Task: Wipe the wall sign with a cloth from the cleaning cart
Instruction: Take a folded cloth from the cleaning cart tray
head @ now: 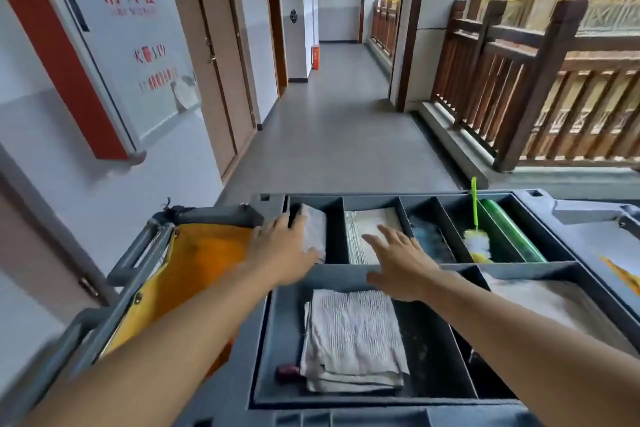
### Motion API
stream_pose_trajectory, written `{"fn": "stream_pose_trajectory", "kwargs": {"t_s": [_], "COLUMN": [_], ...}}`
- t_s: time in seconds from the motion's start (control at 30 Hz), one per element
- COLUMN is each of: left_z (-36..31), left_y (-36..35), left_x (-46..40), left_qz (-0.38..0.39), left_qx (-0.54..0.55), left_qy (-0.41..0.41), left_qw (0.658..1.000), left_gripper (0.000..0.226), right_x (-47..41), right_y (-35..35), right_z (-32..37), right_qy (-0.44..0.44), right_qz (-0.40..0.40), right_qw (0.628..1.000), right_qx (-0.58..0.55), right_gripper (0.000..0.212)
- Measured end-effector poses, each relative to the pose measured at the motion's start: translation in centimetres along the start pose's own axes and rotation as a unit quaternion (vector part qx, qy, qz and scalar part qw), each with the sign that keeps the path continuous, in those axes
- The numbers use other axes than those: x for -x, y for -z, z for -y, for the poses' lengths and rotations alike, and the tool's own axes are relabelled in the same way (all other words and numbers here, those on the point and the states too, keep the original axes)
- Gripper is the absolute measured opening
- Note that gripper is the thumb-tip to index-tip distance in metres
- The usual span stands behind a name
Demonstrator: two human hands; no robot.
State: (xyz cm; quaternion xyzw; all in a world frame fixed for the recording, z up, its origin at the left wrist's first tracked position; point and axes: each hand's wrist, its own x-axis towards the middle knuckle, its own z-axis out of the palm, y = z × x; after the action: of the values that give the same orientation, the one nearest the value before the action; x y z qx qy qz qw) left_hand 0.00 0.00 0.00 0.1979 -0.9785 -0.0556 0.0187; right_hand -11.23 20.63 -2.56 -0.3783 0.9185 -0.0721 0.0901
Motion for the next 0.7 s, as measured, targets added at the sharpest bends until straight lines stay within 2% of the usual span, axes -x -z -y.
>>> {"fn": "stream_pose_trajectory", "kwargs": {"t_s": [0.07, 0.13, 0.23, 0.33, 0.4, 0.47, 0.57, 0.7], "left_z": [-0.1, 0.2, -0.1, -0.2, -0.5, -0.7, -0.6, -0.5], "left_y": [-2.1, -4.1, -7.7, -9.1, -10.2, -11.4, -13.2, -14.7], "left_x": [-0.3, 0.0, 0.1, -0.3, -0.4, -0.3, -0.3, -0.9], "left_qz": [0.020, 0.043, 0.082, 0.013, -0.038, -0.024, 0.041, 0.035], "left_qx": [-0.003, 0.029, 0.073, 0.070, 0.063, 0.062, 0.045, 0.033], "left_qy": [0.001, 0.003, -0.005, -0.012, -0.020, -0.015, 0.002, 0.001], "left_qw": [1.000, 0.999, 0.994, 0.997, 0.997, 0.998, 0.998, 0.999], "left_gripper": [0.069, 0.052, 0.029, 0.021, 0.018, 0.020, 0.023, 0.024], "right_x": [-0.2, -0.1, -0.4, -0.7, -0.6, -0.4, -0.2, -0.3], "right_y": [-1.7, -3.4, -6.6, -7.7, -8.7, -10.0, -11.6, -12.5], "right_z": [-1.1, -2.2, -2.9, -2.9, -3.0, -3.2, -3.6, -3.7], "right_qy": [-0.013, -0.033, -0.013, 0.003, -0.001, -0.006, -0.028, -0.049], "right_qz": [0.009, 0.011, -0.007, -0.092, -0.123, -0.099, -0.062, -0.053], "right_qw": [1.000, 0.999, 0.999, 0.995, 0.992, 0.994, 0.997, 0.997], "right_qx": [0.005, 0.009, 0.038, 0.047, 0.038, 0.046, 0.031, -0.005], "right_gripper": [0.073, 0.057, 0.039, 0.032, 0.027, 0.026, 0.030, 0.039]}}
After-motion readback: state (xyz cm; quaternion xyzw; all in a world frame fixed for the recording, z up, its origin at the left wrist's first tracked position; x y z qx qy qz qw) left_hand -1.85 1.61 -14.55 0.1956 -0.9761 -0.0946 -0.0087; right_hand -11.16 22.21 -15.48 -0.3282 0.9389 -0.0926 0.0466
